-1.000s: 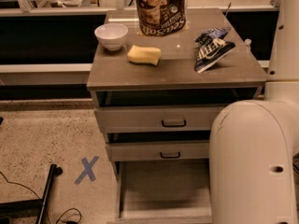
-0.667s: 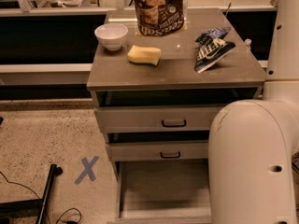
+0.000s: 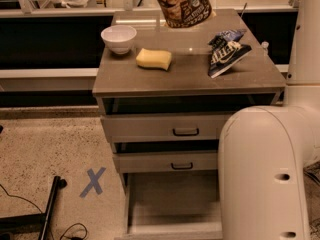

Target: Pick brown chip bag from bottom drawer and place on counter

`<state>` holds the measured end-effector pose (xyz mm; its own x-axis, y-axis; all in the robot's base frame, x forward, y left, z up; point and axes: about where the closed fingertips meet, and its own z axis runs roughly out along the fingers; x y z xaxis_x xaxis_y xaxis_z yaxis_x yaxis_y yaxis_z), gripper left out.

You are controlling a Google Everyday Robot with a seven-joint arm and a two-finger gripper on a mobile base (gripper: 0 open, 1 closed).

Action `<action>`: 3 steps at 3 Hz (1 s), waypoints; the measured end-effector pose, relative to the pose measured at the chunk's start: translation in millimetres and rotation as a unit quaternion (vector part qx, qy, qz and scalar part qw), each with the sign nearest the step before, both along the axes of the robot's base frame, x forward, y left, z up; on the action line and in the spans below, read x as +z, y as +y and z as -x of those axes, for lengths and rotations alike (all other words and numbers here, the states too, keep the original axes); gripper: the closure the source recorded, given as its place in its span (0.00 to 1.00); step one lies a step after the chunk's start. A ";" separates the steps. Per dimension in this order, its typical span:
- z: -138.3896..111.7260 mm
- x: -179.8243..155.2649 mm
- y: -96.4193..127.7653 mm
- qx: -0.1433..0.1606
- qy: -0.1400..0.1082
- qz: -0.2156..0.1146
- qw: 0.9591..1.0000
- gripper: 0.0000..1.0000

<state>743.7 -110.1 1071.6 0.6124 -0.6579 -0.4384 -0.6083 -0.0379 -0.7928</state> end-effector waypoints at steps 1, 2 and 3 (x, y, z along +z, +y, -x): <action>-32.9 -20.3 -27.2 -0.041 -0.040 0.048 0.997 1.00; -55.9 -36.1 -36.5 -0.048 -0.076 0.071 0.993 1.00; -87.3 -47.7 -38.8 -0.064 -0.125 0.119 0.983 1.00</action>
Offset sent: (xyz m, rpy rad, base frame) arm 0.1337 -0.0840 -0.0107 -0.2013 -0.2442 -0.1161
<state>831.0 -148.9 1023.9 0.5874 -0.8020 -0.1090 -0.4069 -0.1762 -0.8963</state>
